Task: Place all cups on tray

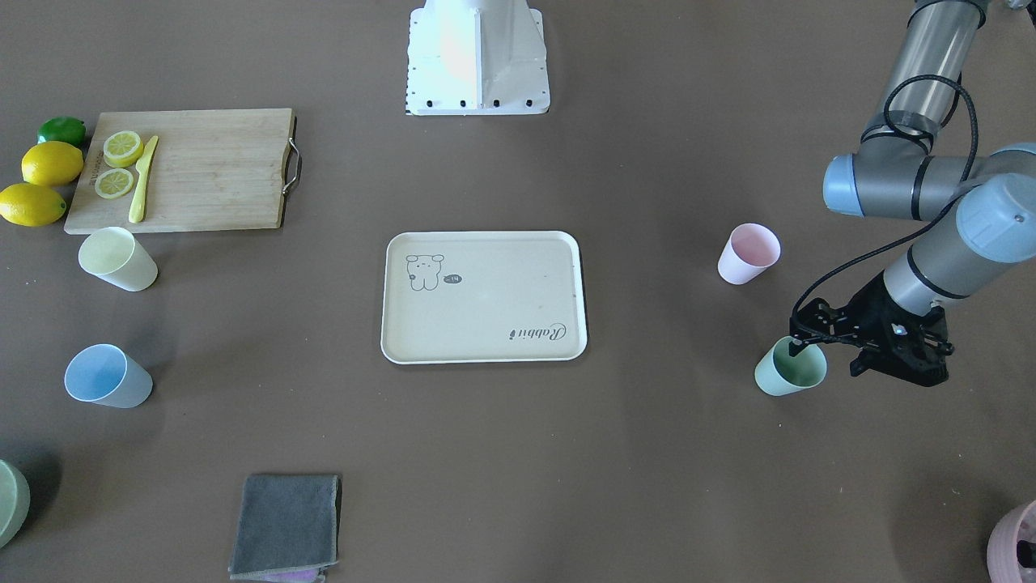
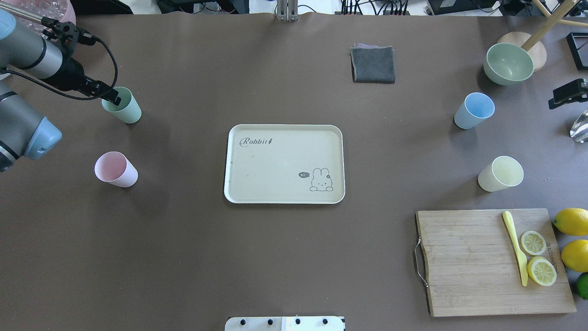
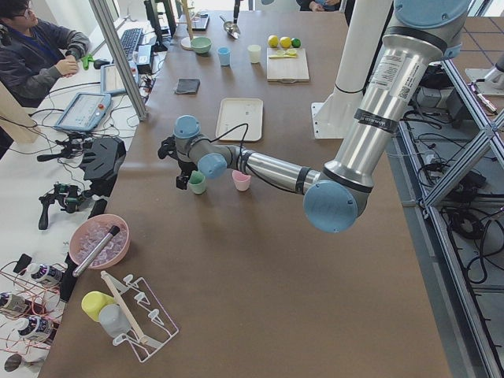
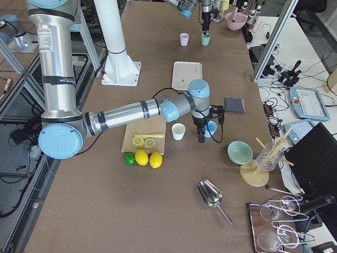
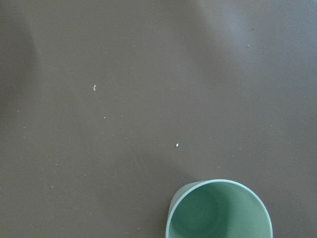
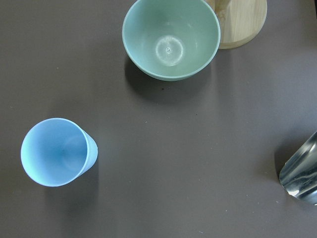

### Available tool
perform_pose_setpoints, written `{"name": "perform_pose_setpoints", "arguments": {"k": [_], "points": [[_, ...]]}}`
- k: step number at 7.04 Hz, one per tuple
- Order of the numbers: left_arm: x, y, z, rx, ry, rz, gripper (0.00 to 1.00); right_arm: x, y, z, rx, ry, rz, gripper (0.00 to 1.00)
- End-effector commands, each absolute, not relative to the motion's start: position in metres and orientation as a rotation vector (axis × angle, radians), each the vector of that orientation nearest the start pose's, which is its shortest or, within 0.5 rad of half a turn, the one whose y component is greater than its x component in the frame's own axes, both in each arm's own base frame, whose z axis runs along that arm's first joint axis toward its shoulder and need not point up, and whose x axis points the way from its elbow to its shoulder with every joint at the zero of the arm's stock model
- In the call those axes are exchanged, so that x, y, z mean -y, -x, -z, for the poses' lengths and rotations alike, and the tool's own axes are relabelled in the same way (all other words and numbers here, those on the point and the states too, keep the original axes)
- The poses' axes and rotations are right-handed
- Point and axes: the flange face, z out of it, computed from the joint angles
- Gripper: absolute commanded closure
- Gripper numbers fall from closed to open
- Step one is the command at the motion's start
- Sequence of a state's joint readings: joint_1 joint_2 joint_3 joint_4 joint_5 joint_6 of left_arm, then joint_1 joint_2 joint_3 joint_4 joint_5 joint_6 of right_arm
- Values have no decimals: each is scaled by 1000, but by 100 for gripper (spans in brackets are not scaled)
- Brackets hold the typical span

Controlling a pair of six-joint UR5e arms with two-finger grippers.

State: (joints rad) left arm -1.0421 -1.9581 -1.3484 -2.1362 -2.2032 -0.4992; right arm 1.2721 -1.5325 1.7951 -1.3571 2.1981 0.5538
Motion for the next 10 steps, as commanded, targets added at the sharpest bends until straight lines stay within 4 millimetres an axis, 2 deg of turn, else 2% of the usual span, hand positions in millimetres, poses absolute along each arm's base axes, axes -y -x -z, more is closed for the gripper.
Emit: {"name": "perform_pose_setpoints", "arguments": {"k": [1,3,4,5,6,7,9,10], "points": [[621,-288,-499,-833,-337,-253,45,520,83,-513,750,-163,-91,0],[620,-290,-501,-833,-343,-256,100,520,84,-513,750,-163,-90,0],[620,-290,-488,-845,-360,-259,100,519,83,-513,750,-162,-92,0],[617,-290,-465,-865,-376,-269,100,519,82,-514,748,-159,-93,0],[620,-293,-435,-879,-360,-227,100,519,82,-514,748,-161,-93,0],[614,-309,-390,-914,-326,-162,100,518,82,-516,747,-159,-94,0],[583,-401,-312,-996,-243,-118,100,517,83,-518,745,-154,-94,0],[571,-435,-283,-996,-250,-95,100,517,82,-518,746,-152,-95,0]]}}
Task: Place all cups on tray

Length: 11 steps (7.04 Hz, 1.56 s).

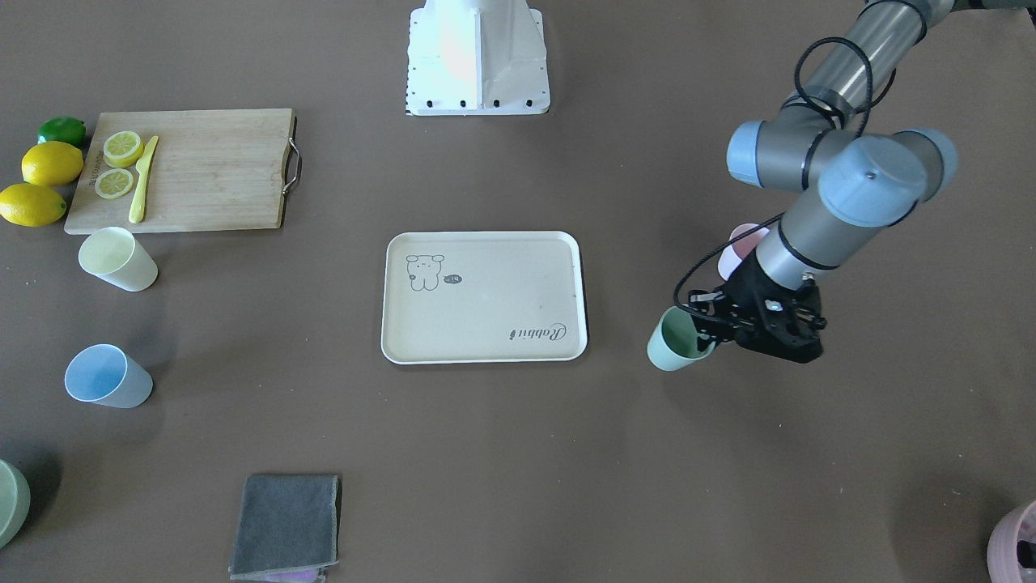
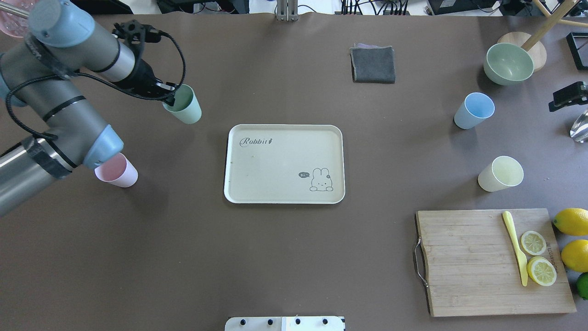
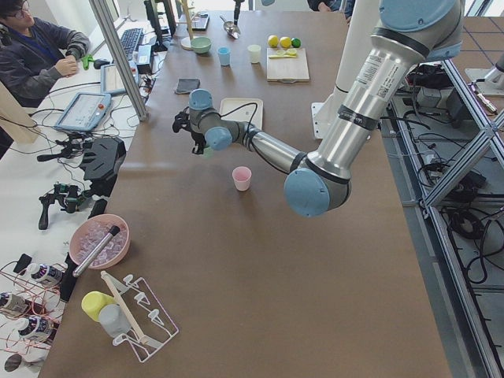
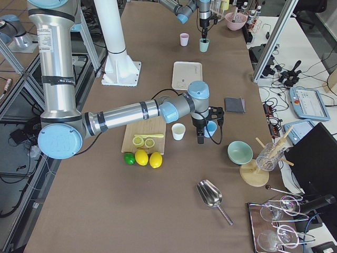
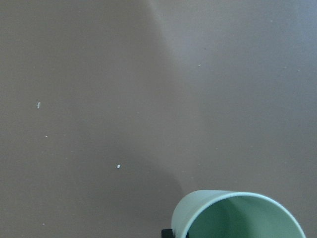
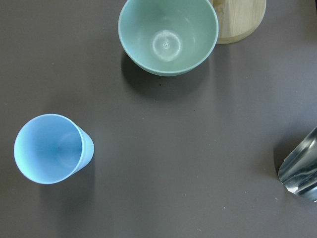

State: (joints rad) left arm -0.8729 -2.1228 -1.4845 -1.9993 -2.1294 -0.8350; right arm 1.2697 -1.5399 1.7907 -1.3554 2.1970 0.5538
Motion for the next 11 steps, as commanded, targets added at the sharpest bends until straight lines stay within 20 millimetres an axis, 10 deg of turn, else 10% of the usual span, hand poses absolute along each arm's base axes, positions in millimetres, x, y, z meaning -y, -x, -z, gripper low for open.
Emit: {"name": "perform_pose_setpoints", "arguments": {"k": [1,5,6,7,9,11], "points": [[558,-461,-259,-1005,-237,-81,100,516,82,-519,745,-151,-96,0],[537,-506,-253,-975,-252,-65,100,521,84,-522,743,-146,-98,0],[538,-506,-256,-967,-265,-69,32,521,85,-521,744,-149,-95,0],[540,-504,-250,-946,-327,-63,2,521,84,-517,748,-152,-103,0],[539,-490,-238,-969,-312,-70,1,515,98,-504,781,-145,-161,0],[570,-435,-254,-958,-335,-140,1,491,136,-511,828,-125,-206,0]]}}
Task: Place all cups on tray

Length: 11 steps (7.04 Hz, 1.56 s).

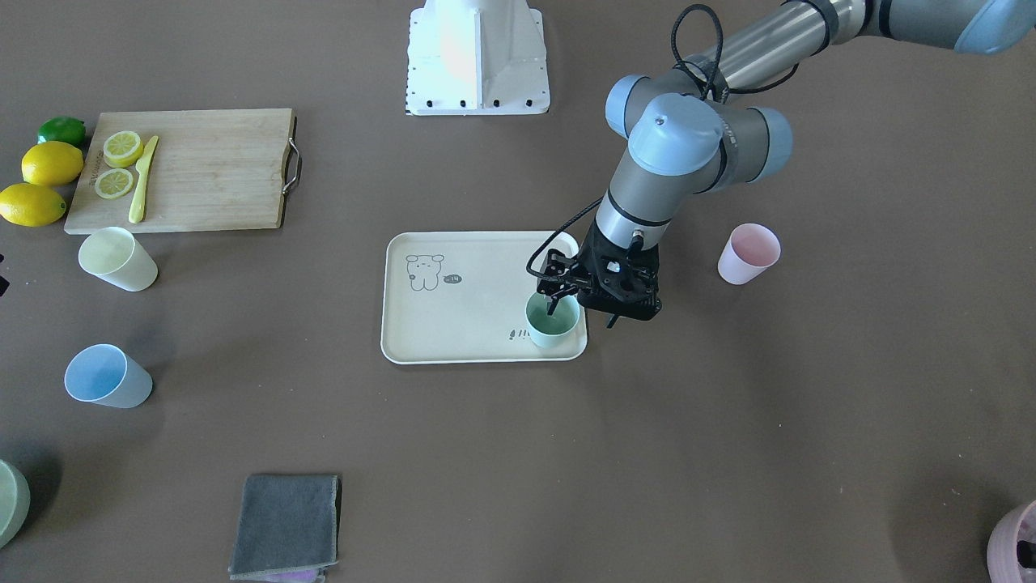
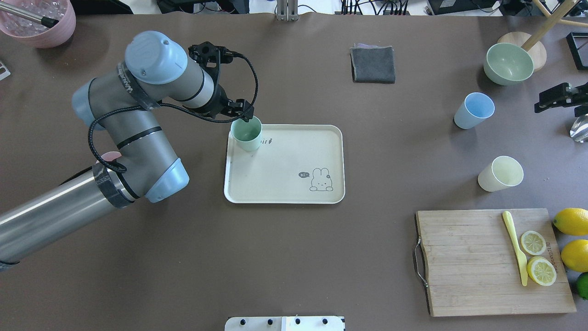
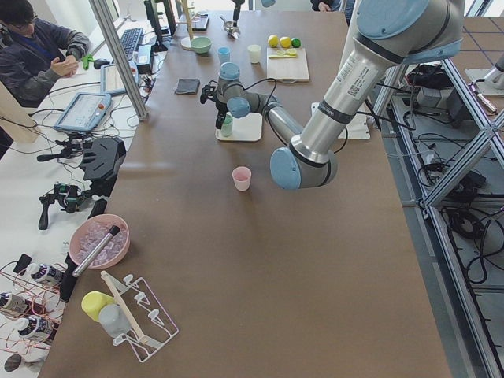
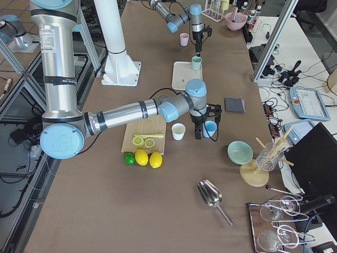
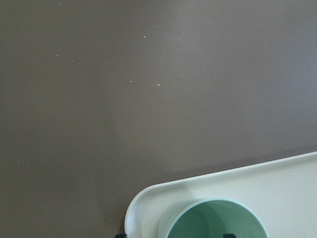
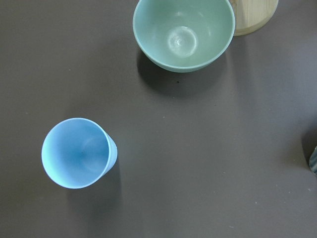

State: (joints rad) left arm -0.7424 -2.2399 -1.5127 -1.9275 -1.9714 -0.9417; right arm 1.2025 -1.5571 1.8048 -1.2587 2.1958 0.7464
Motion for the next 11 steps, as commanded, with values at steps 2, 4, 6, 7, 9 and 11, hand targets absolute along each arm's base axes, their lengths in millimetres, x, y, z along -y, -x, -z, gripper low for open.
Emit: {"name": "perform_pose_setpoints", "arguments": {"k": [2,4,6,7,9,11], "points": [[579,-420,-264,-946,-343,-151,1,443,153,-546,859,-114,-183,2],[580,-419,-265,-943,-346,-149,1,419,162,-565,854,-88,-166,7],[580,-419,-266,-941,-347,-147,1,415,193,-563,824,-83,-181,21],[580,-419,-269,-938,-346,-147,1,415,199,-566,808,-91,-180,29],[580,-419,-269,-938,-346,-147,1,410,211,-564,811,-66,-214,97],[580,-419,-269,-939,-345,-146,1,406,217,-556,833,-79,-196,100]]}}
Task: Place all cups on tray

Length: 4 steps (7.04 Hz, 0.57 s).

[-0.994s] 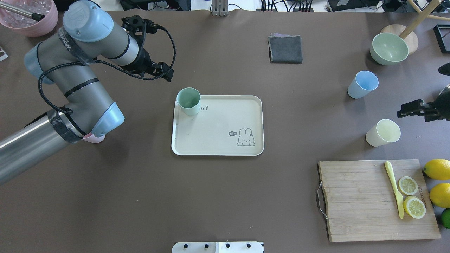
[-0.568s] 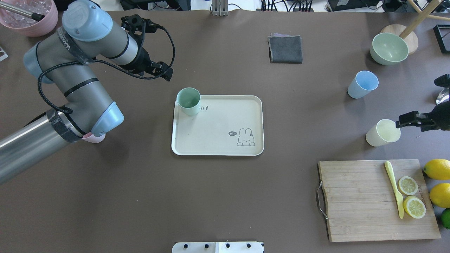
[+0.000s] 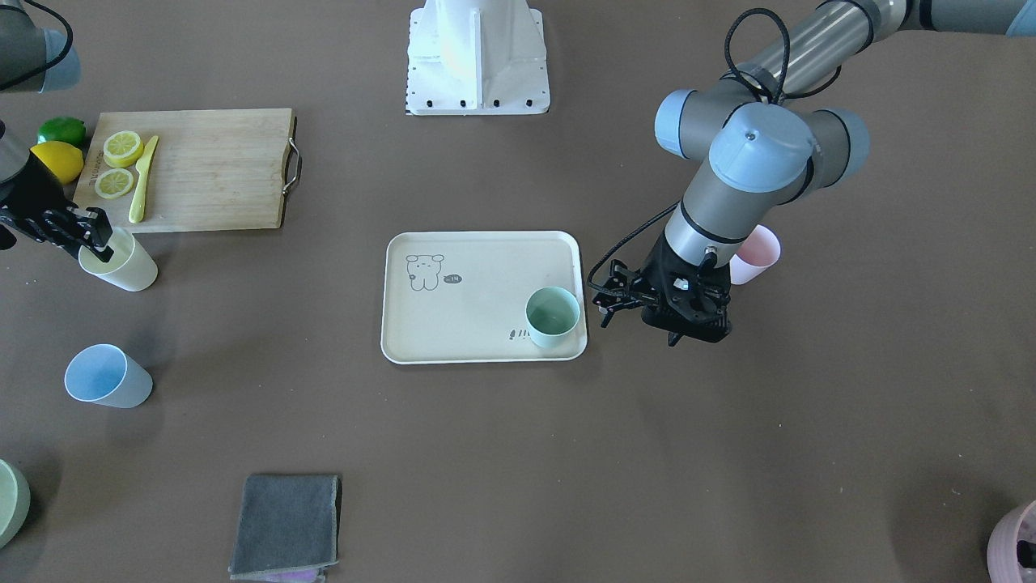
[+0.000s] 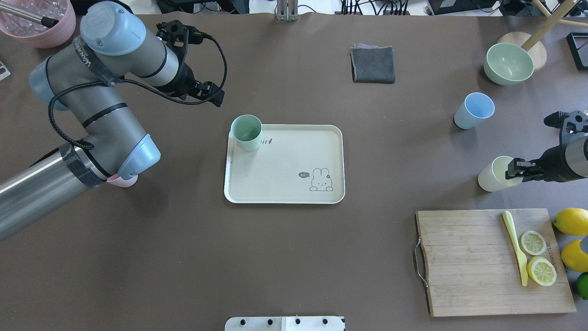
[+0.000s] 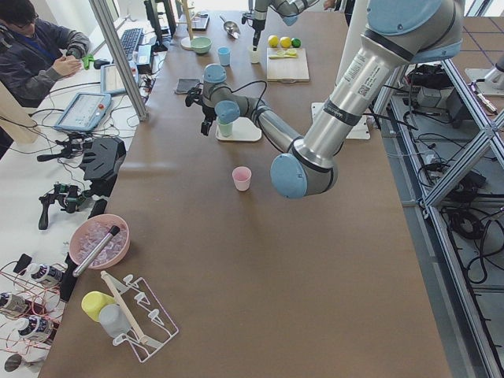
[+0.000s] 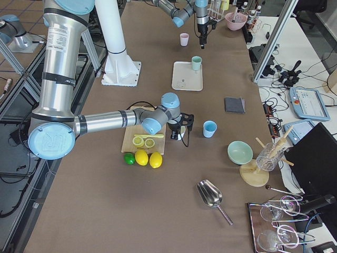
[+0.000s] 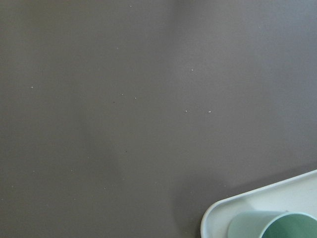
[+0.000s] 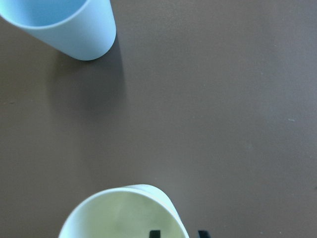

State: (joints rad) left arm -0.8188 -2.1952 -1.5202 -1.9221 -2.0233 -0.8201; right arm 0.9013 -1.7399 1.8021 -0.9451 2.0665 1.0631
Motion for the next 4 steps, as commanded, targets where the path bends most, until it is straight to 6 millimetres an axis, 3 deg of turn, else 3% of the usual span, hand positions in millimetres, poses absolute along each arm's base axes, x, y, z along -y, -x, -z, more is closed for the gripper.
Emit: {"name": "perform_pose_setpoints", "arguments": {"k": [1,3,4], "points": [[580,-419,-269,-939,-345,-146,1,414,223,-534,865,-93,-224,100],[580,-419,-269,-940,-346,-146,1,453,270,-455,968,-93,-308,100],[580,-419,-269,-939,-345,-146,1,468,307,-410,960,-79,-339,100]]}}
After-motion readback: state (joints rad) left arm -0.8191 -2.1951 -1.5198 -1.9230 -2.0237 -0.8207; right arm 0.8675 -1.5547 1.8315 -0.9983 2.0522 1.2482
